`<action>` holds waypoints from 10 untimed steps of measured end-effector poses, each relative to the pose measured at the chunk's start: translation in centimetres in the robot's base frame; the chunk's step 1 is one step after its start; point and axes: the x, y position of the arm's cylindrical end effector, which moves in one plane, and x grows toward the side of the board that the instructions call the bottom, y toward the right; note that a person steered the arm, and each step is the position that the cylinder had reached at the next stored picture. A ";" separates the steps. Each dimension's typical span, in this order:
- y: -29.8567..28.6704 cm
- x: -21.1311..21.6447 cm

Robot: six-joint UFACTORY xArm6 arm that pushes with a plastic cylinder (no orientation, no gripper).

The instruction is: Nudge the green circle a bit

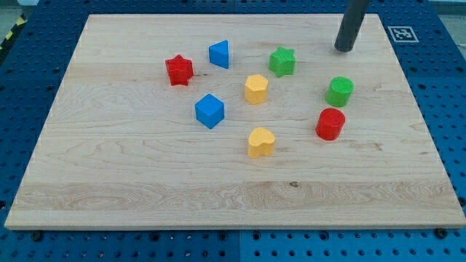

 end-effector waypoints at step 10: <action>0.4 -0.9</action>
